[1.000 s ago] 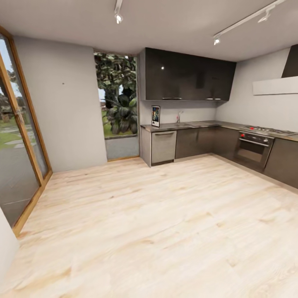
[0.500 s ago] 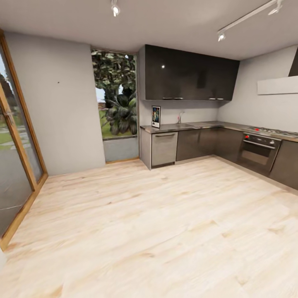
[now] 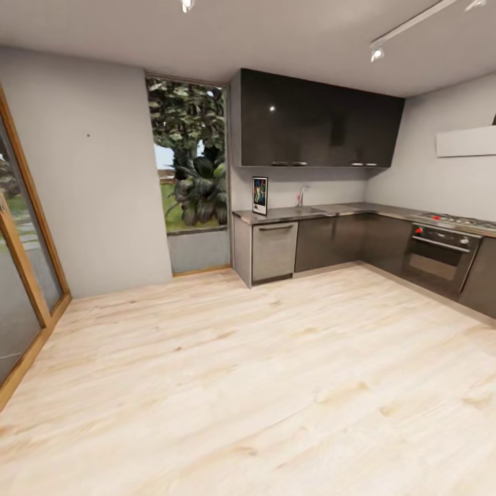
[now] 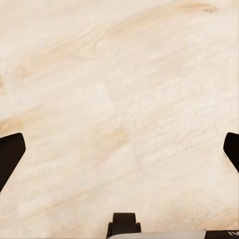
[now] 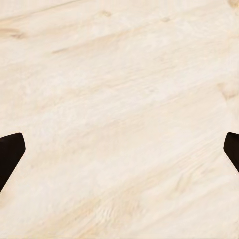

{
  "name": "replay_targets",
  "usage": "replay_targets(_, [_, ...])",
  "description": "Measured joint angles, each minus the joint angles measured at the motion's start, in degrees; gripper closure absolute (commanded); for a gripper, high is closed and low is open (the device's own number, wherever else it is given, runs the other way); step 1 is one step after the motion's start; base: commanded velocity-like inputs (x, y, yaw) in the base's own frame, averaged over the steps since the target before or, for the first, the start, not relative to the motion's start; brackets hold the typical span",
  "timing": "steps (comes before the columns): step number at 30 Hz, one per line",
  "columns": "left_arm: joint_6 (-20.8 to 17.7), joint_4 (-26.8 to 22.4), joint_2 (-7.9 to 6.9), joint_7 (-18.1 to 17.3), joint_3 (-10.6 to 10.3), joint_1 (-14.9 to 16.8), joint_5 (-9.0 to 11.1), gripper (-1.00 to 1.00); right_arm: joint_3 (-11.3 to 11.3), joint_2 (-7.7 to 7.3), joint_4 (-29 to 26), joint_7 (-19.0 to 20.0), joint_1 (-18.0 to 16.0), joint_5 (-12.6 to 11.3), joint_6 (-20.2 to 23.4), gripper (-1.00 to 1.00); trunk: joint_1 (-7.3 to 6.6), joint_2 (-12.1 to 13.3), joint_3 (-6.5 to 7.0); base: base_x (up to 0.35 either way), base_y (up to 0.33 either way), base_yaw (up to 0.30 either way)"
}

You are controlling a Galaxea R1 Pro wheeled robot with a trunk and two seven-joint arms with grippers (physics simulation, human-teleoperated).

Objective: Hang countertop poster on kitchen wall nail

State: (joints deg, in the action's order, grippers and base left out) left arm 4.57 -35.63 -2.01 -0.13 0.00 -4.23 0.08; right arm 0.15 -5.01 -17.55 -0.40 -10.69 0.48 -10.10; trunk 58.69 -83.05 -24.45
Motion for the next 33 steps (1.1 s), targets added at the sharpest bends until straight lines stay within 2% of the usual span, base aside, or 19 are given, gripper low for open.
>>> replay_targets(33, [0.01, -0.03, 0.0, 0.01, 0.0, 0.01, 0.0, -1.0, 0.01, 0.0, 0.01, 0.0, 0.0, 0.0, 0.0, -1.0, 0.0, 0.0, 0.0, 0.334, -0.131, 0.0])
